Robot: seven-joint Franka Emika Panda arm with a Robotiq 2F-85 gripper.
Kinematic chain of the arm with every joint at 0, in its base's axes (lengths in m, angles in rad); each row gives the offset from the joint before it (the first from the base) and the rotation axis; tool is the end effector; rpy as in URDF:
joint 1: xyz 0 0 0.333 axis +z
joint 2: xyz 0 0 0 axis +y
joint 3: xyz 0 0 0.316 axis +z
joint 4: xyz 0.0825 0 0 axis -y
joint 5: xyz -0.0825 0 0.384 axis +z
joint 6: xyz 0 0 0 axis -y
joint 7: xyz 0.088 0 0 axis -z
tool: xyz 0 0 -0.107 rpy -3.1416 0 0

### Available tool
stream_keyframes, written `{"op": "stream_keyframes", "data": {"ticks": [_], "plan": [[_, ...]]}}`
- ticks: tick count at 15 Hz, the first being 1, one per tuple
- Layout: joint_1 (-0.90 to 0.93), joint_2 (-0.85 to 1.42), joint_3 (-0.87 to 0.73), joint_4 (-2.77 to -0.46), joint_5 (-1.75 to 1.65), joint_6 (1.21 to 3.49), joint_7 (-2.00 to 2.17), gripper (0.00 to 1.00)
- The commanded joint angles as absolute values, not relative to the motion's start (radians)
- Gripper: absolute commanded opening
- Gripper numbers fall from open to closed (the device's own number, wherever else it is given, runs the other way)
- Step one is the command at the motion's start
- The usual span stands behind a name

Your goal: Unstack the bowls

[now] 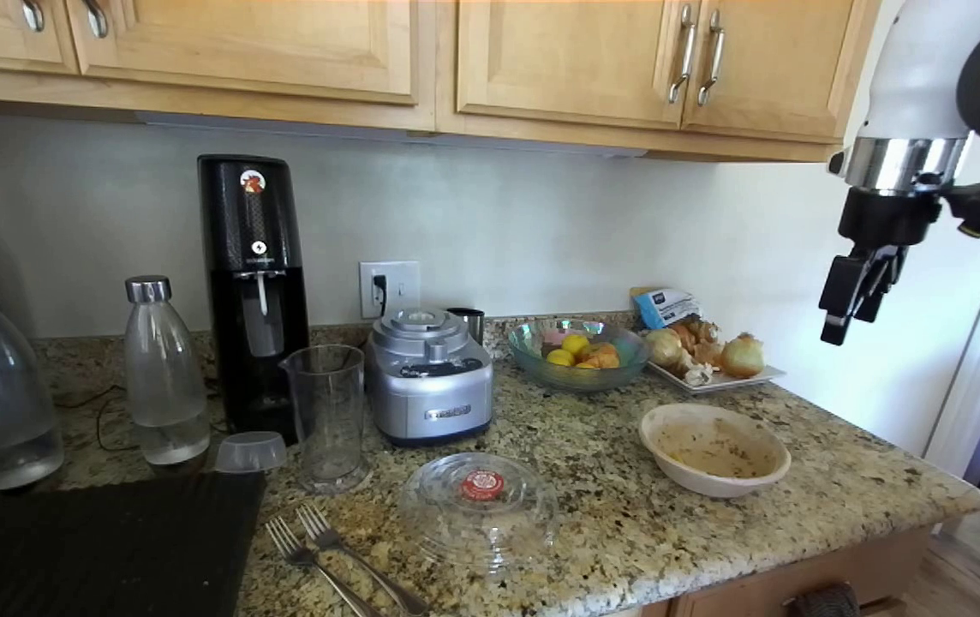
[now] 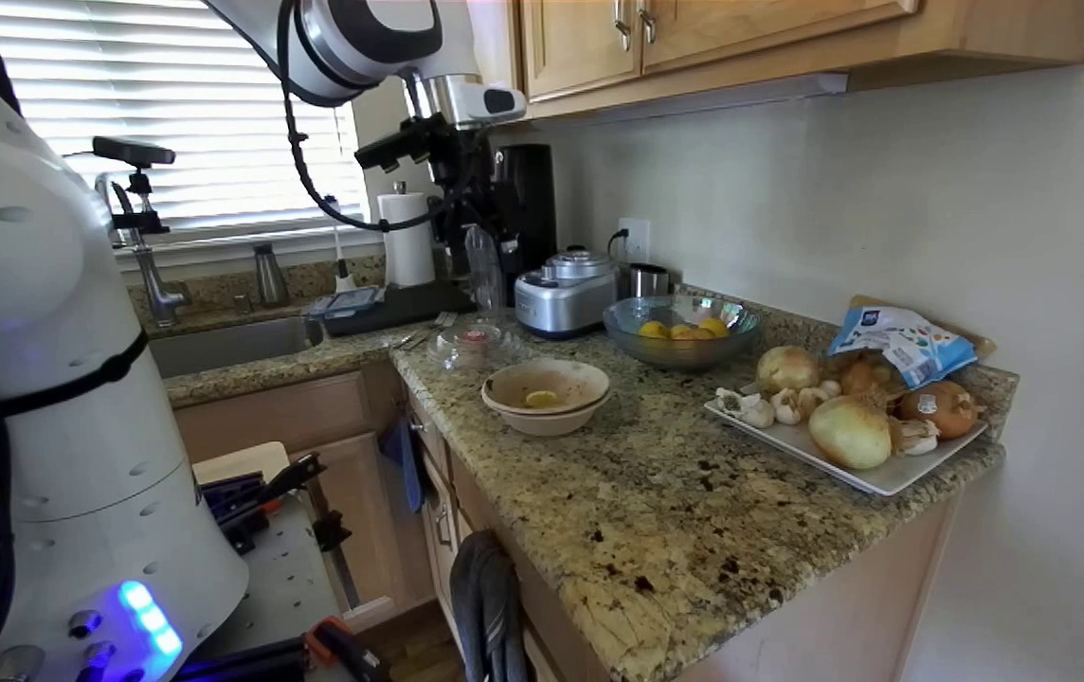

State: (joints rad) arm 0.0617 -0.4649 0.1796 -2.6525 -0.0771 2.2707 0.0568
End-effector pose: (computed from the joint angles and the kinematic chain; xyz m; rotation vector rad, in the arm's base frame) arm 0.3798 0.0891 0.3958 2.9916 0.3249 0.1411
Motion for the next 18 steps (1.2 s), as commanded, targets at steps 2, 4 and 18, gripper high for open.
{"op": "stream_keyframes", "data": {"ticks": [2, 4, 18], "plan": [[0.059, -0.294, 0.118, -2.551, -0.085, 2.282, -0.001, 1.00], [0.056, -0.239, 0.092, -2.527, -0.086, 2.300, -0.042, 1.00], [0.050, -0.109, 0.066, -2.468, -0.104, 2.304, -0.050, 1.00]]}}
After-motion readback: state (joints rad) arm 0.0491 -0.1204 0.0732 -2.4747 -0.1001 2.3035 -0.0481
